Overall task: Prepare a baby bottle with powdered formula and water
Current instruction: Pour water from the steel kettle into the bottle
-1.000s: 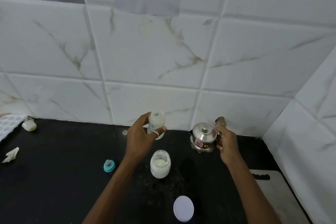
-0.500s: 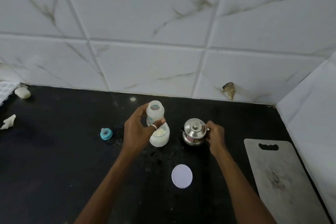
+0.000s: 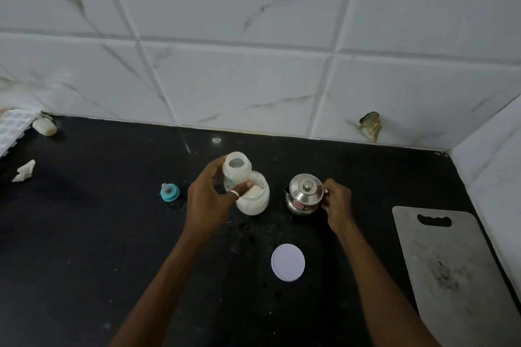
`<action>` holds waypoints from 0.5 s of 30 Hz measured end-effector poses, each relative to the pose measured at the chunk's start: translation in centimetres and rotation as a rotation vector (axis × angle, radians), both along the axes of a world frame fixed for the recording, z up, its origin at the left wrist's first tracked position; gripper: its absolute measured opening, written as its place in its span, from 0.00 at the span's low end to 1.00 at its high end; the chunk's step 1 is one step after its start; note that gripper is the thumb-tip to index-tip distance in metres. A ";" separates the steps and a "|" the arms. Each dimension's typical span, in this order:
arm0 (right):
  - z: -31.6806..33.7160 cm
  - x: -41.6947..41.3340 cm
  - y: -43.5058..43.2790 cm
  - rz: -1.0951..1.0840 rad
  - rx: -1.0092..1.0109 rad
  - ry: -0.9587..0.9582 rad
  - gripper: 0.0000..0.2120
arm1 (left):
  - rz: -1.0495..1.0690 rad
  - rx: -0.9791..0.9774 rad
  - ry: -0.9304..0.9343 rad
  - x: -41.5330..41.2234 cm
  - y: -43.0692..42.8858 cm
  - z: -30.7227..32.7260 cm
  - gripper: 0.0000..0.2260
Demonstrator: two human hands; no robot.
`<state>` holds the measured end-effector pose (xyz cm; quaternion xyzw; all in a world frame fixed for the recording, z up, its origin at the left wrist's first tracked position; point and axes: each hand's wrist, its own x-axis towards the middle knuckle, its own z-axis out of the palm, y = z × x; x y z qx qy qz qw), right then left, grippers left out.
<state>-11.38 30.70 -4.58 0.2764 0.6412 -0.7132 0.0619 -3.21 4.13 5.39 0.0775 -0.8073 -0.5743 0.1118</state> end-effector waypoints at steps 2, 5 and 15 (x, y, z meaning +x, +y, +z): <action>0.0 0.0 0.1 0.004 0.018 -0.009 0.14 | 0.001 0.003 -0.005 0.1 0.1 -0.1 0.28; 0.0 0.3 0.2 0.024 0.043 0.012 0.15 | -0.004 -0.012 -0.006 0.0 0.2 -0.2 0.28; 0.1 1.4 1.8 0.047 0.366 0.150 0.17 | -0.034 -0.017 0.022 0.4 0.7 0.7 0.28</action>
